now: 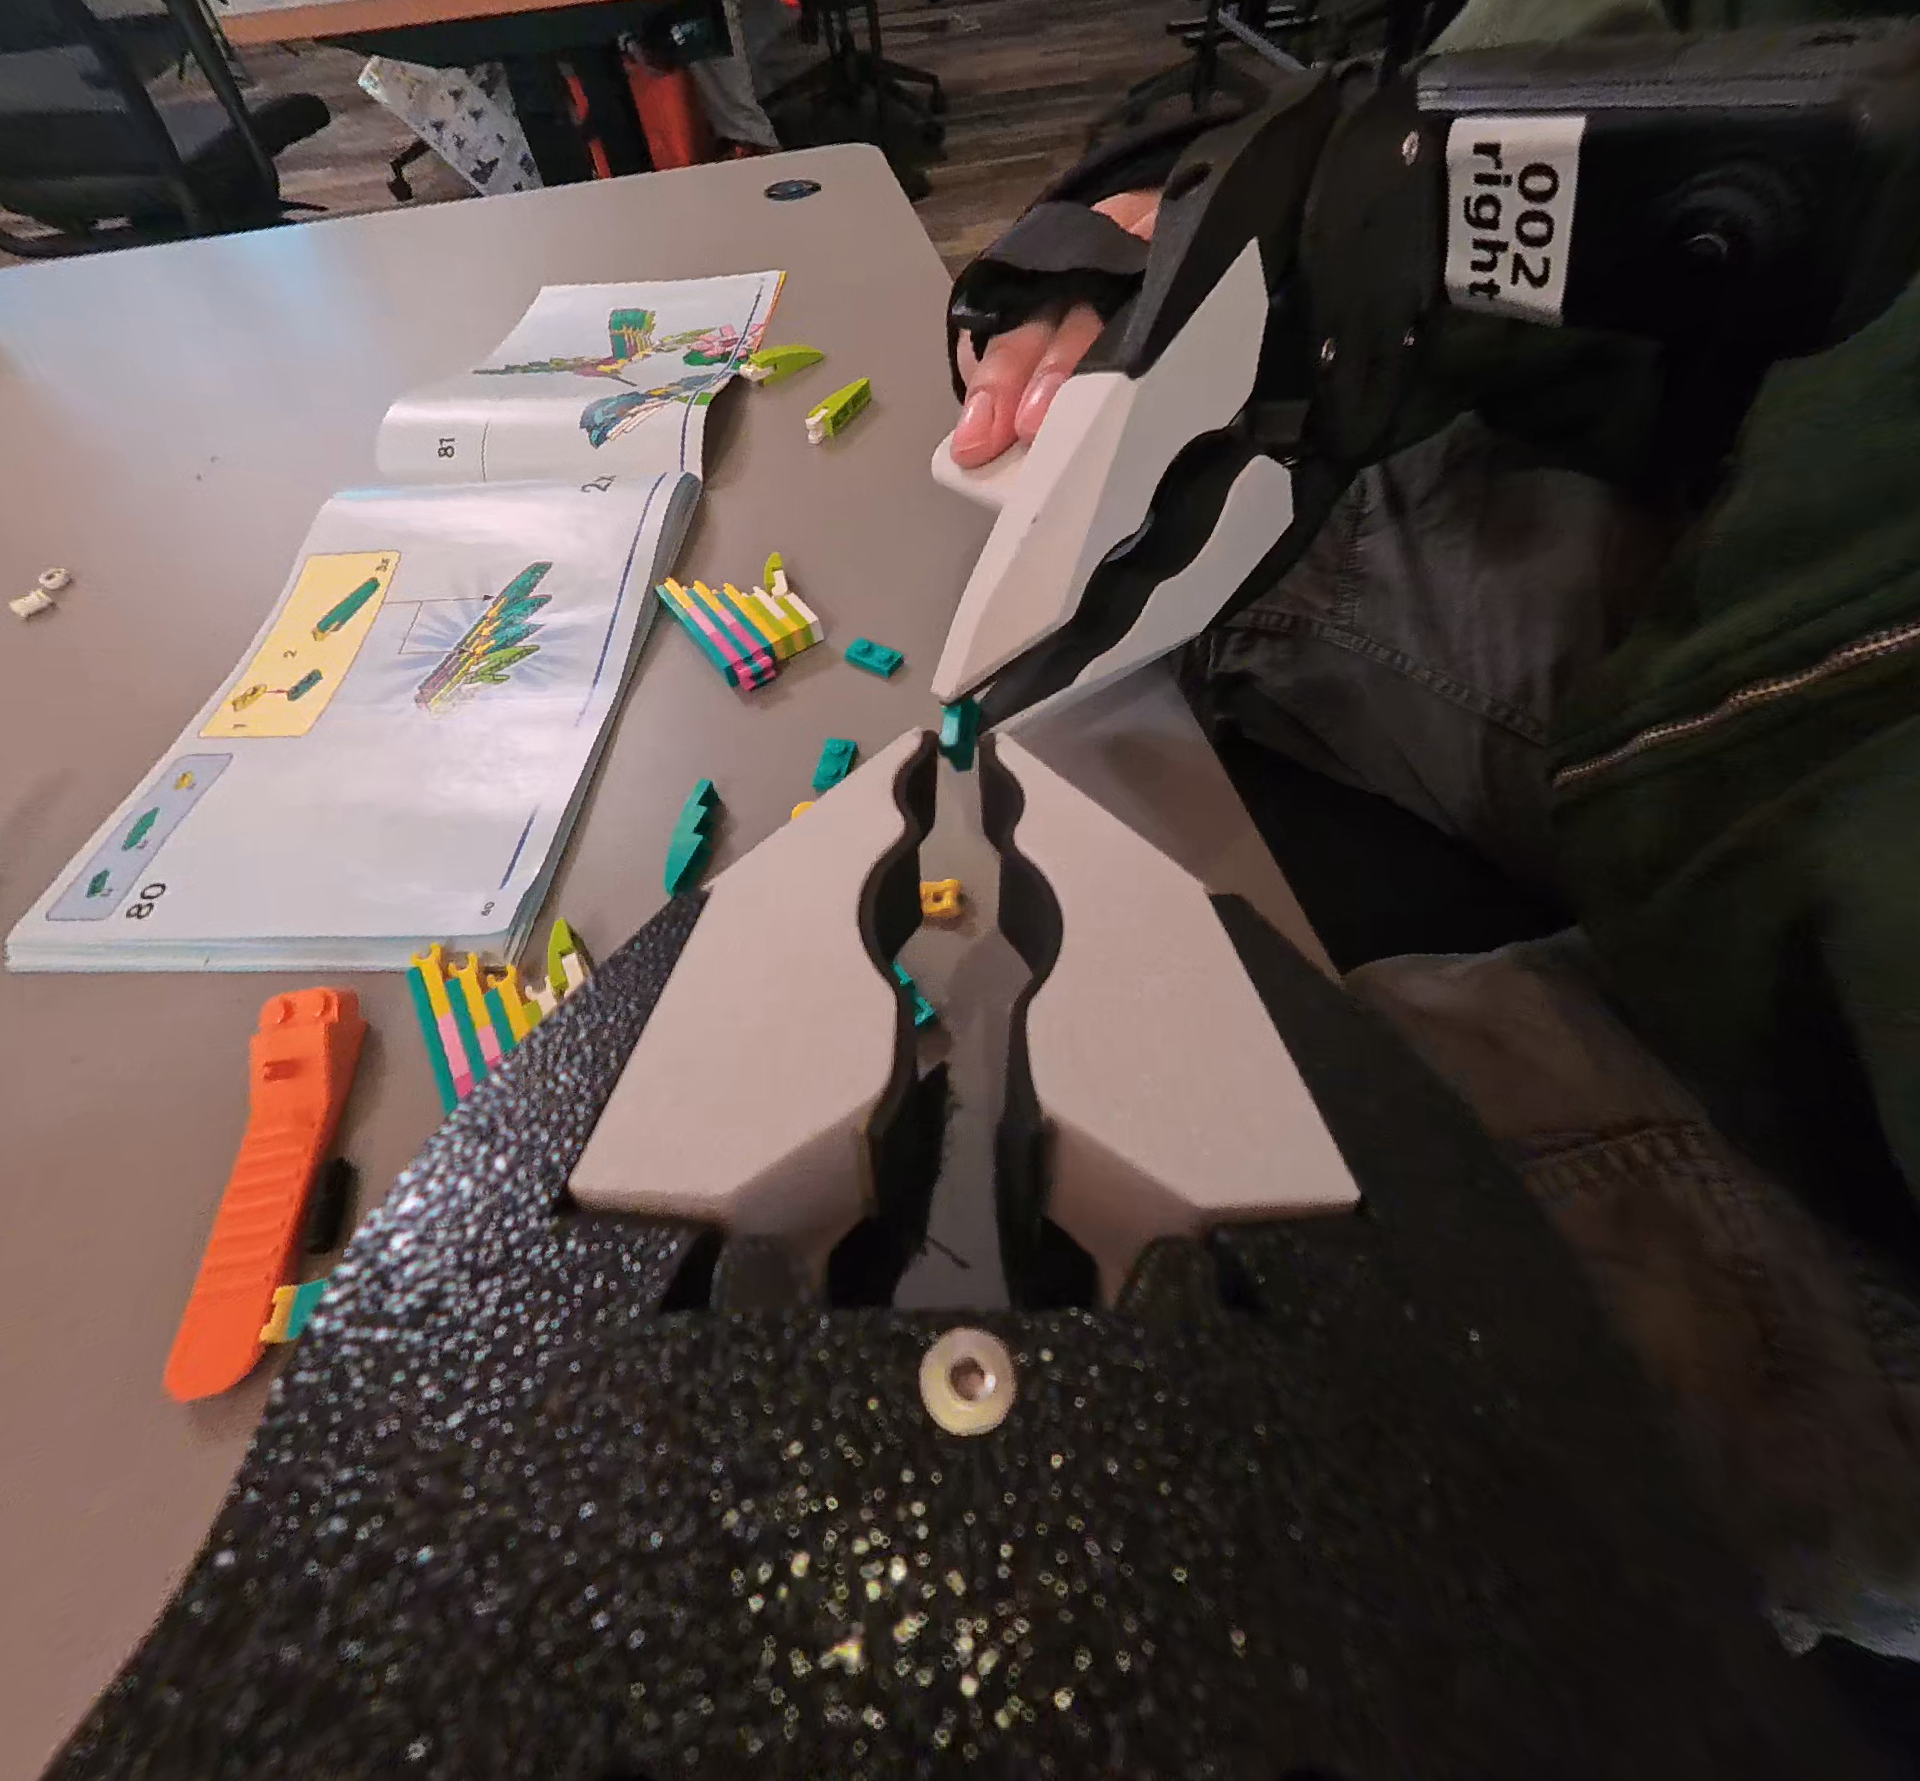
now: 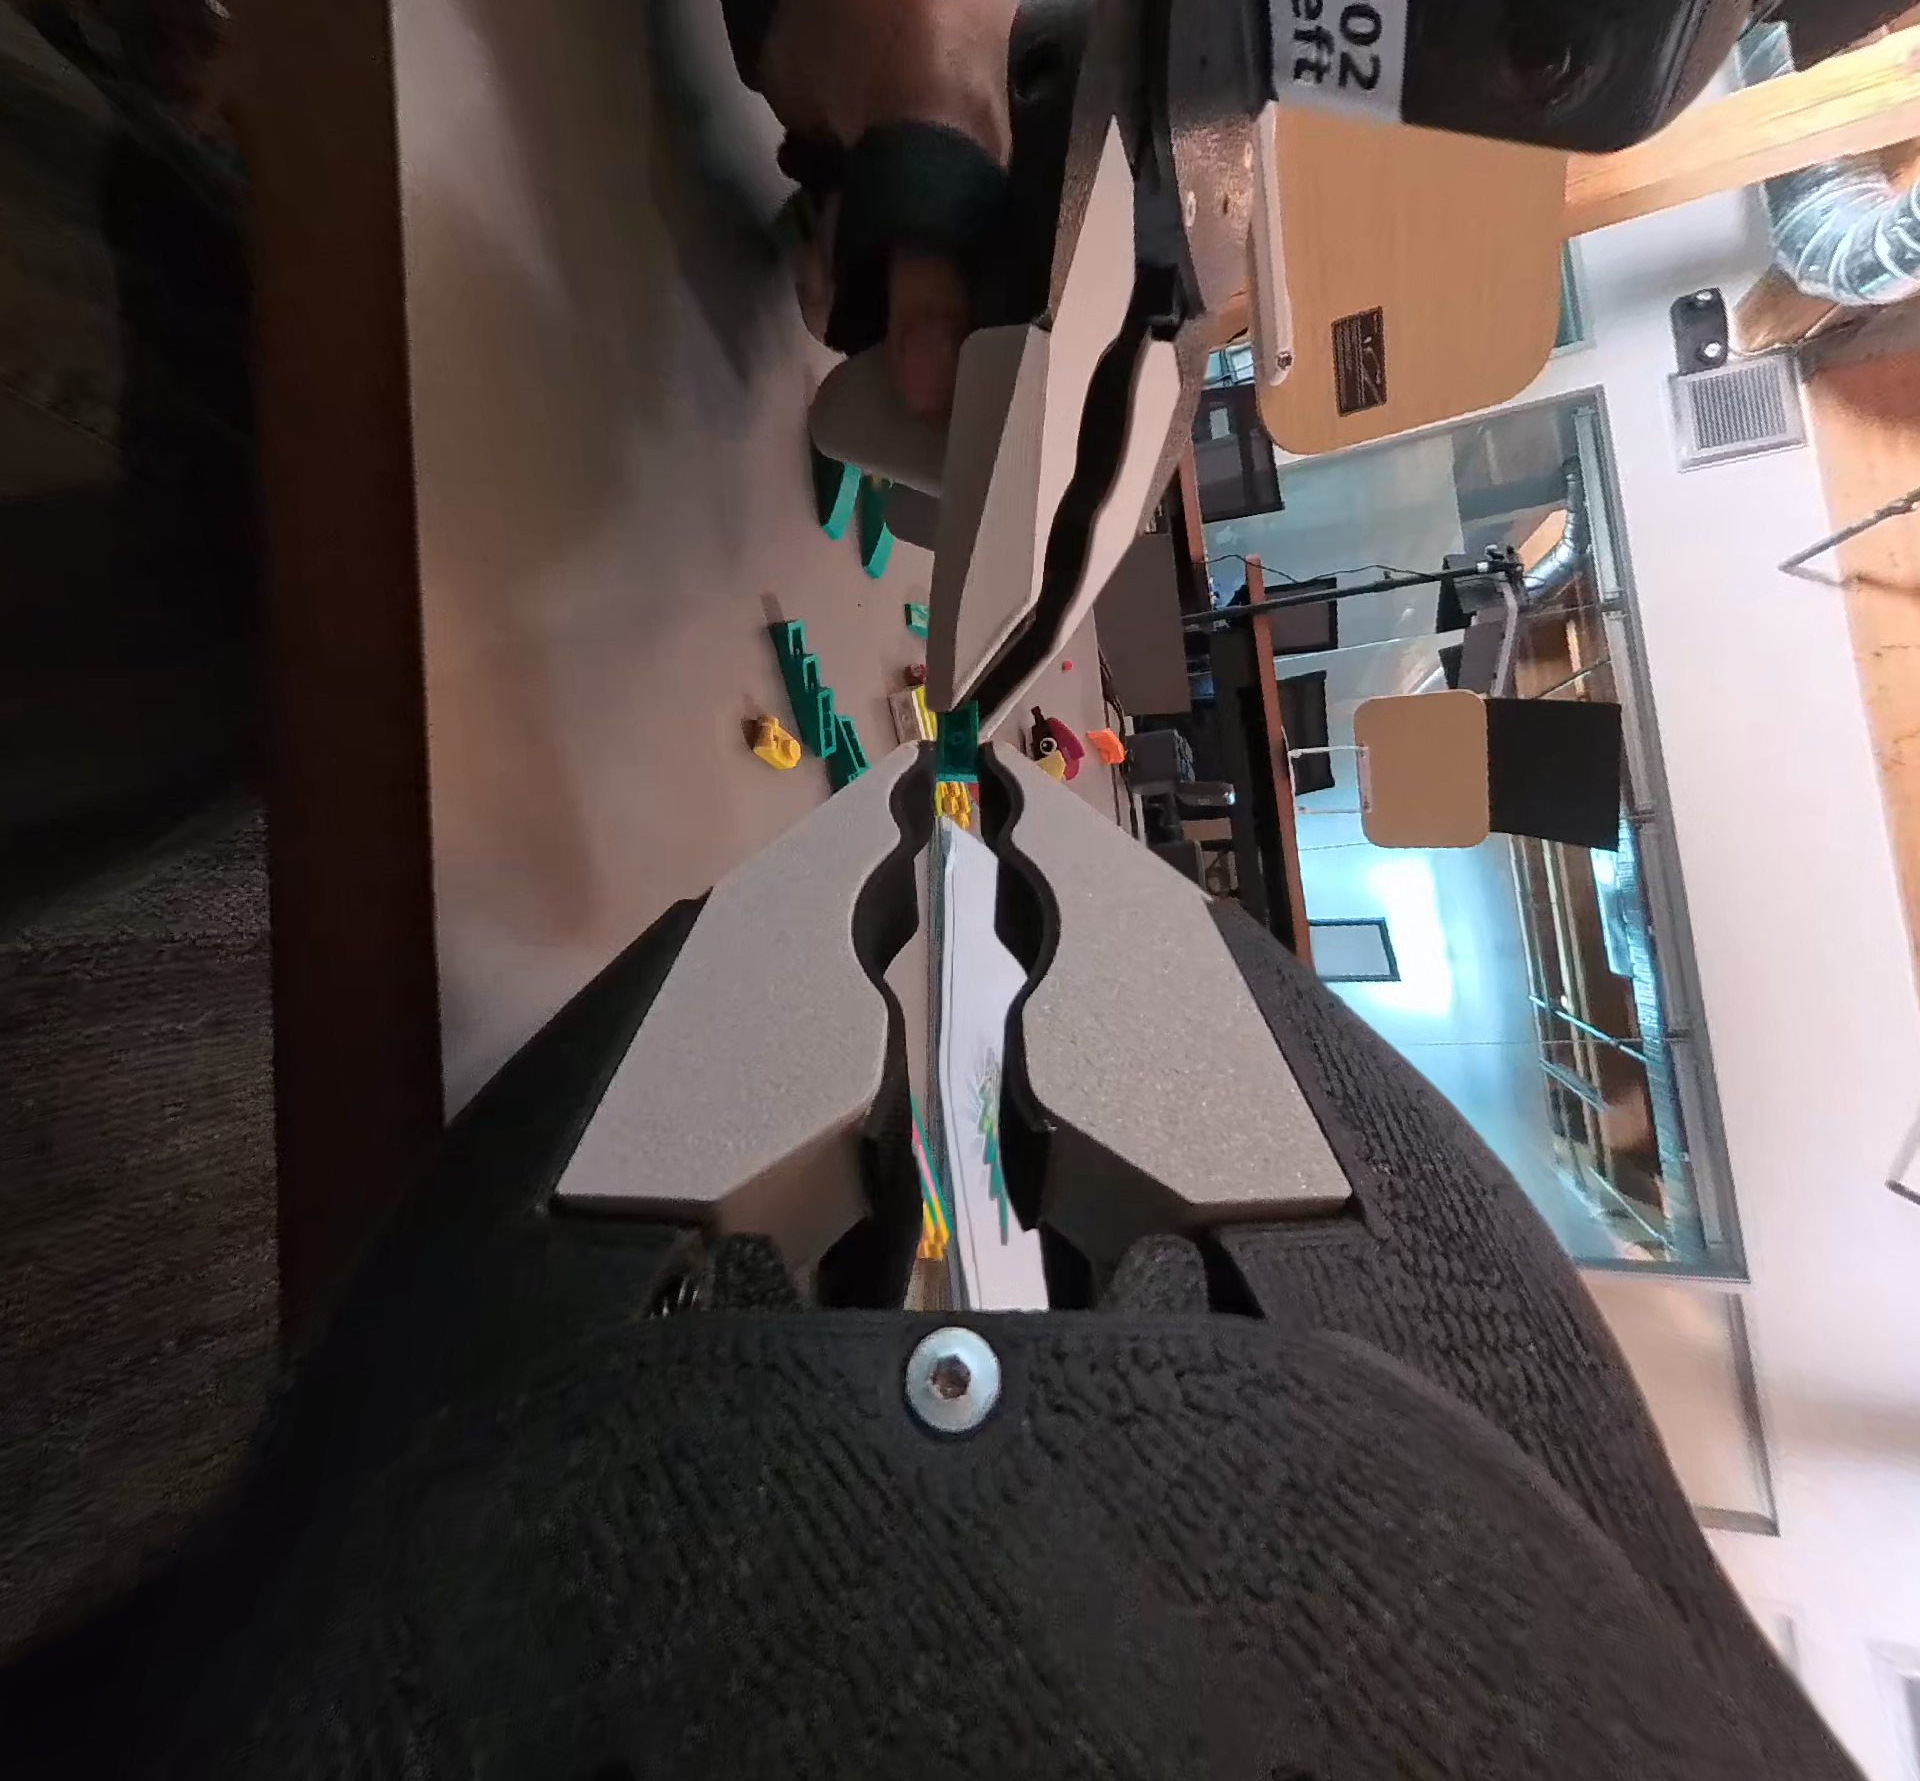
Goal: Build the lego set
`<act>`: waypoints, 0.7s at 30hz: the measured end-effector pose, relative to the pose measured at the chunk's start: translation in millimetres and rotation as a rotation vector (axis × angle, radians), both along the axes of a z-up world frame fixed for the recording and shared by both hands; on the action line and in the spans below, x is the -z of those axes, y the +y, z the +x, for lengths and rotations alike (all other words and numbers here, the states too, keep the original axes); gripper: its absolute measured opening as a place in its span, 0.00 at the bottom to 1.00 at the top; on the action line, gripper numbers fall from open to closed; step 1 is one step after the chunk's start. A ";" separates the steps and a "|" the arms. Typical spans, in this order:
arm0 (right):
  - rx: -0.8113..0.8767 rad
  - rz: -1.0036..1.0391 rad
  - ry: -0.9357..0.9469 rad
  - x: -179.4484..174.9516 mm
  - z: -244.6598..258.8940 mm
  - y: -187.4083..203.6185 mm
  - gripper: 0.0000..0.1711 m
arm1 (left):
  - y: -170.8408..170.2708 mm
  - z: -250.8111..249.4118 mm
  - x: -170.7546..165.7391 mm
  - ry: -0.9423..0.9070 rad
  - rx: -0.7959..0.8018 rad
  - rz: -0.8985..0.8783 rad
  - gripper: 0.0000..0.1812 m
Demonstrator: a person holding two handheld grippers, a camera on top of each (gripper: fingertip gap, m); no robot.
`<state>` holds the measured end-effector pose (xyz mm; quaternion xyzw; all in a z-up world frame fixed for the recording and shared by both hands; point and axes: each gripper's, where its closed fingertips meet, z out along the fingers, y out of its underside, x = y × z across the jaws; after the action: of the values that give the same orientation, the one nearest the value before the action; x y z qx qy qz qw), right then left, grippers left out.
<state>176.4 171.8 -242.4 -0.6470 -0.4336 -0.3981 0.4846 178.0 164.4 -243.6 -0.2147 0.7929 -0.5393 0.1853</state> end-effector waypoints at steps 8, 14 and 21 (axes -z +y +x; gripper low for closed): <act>-0.007 -0.054 0.424 -1.8 0.3 -0.1 0.09 | 2.3 2.9 7.4 -0.137 -0.018 0.150 0.01; -0.085 -0.268 1.374 -17.7 7.5 -8.2 0.13 | 6.2 5.9 2.2 -0.596 -0.044 0.541 0.01; -0.105 -0.371 1.536 -8.7 -3.9 -7.0 0.10 | -1.2 -3.4 -13.7 -0.761 -0.023 0.543 0.01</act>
<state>172.5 164.9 -233.7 -0.7897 -0.0670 0.2623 0.5506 174.6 163.2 -229.9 0.0458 0.7785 -0.3507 0.5185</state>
